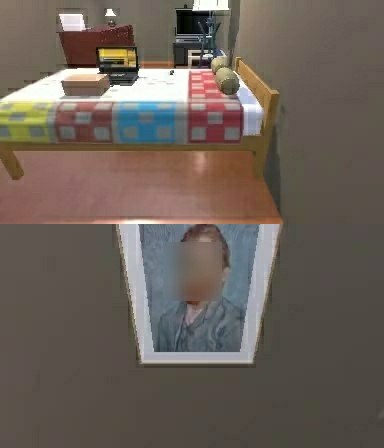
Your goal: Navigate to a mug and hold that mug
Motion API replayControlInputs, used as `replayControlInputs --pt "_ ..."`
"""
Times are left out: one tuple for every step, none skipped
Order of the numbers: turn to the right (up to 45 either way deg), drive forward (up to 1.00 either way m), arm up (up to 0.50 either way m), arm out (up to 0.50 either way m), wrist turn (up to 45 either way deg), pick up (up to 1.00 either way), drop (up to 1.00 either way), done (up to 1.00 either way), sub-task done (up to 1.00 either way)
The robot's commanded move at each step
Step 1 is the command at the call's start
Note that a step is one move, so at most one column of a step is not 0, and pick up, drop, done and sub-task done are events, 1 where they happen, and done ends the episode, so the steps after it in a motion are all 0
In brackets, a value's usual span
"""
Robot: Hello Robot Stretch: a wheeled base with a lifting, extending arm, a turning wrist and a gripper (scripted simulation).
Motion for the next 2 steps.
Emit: replayControlInputs --pt "-45.0 0.00 0.00 0.00 0.0 0.00 0.00 0.00 0.00" --pt "-45.0 0.00 0.00 0.00 0.0 0.00 0.00 0.00 0.00"
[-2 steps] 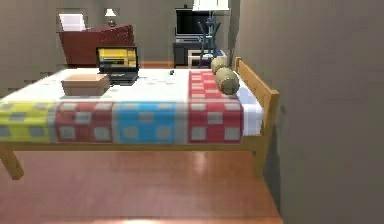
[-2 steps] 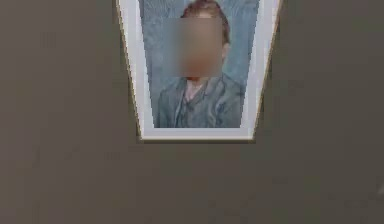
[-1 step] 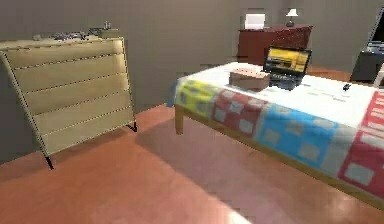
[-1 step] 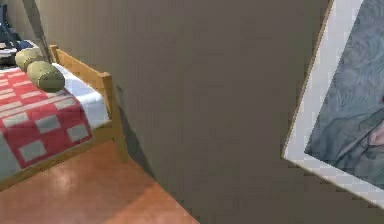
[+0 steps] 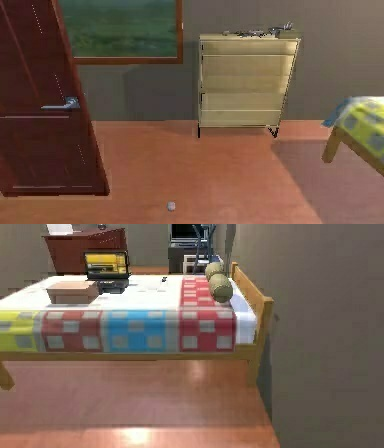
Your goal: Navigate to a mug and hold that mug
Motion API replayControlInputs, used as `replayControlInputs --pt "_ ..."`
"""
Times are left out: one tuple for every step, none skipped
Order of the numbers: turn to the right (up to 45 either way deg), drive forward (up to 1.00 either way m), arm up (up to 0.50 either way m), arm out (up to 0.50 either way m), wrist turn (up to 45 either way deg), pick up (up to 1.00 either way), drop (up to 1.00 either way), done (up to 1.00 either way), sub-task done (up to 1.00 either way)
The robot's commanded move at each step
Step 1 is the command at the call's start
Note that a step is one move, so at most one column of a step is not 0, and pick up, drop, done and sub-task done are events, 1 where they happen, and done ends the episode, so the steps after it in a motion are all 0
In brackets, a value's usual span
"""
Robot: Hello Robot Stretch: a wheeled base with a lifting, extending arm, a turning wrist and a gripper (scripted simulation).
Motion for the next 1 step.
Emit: replayControlInputs --pt "-45.0 0.00 0.00 0.00 0.0 0.00 0.00 0.00 0.00"
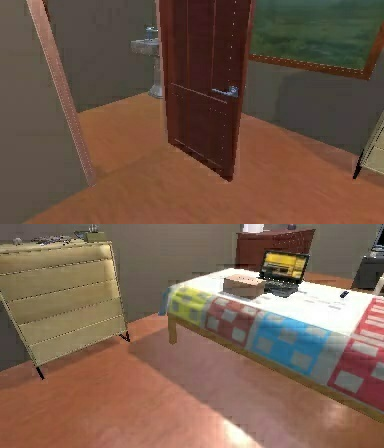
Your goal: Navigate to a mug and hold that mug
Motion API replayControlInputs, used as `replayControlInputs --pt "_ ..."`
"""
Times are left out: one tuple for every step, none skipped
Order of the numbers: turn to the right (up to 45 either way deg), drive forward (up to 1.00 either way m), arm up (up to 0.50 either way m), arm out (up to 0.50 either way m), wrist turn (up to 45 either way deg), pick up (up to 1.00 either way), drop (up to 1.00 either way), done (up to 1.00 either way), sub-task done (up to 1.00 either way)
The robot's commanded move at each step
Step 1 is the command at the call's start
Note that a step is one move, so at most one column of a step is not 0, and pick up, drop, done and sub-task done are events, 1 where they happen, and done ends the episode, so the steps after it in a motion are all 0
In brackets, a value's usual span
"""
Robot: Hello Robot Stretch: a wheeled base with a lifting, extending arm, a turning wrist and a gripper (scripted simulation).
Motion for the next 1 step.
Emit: replayControlInputs --pt "-21.0 0.00 0.00 0.00 0.0 0.00 0.00 0.00 0.00"
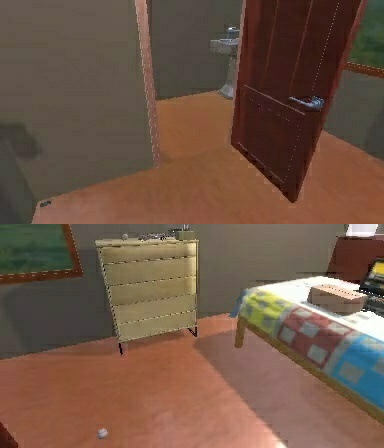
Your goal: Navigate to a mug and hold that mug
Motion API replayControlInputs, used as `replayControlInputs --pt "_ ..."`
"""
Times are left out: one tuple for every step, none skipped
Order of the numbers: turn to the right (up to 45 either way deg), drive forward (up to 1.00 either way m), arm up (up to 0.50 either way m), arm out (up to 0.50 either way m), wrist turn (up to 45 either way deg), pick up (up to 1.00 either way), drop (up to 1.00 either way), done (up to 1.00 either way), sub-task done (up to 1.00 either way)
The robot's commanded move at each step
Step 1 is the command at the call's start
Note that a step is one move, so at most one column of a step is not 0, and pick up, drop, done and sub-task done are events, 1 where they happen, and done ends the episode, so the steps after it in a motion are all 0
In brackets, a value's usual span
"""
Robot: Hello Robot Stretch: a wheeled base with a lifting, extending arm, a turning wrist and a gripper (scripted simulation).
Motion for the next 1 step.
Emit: replayControlInputs --pt "0.0 1.00 0.00 0.00 0.0 0.00 0.00 0.00 0.00"
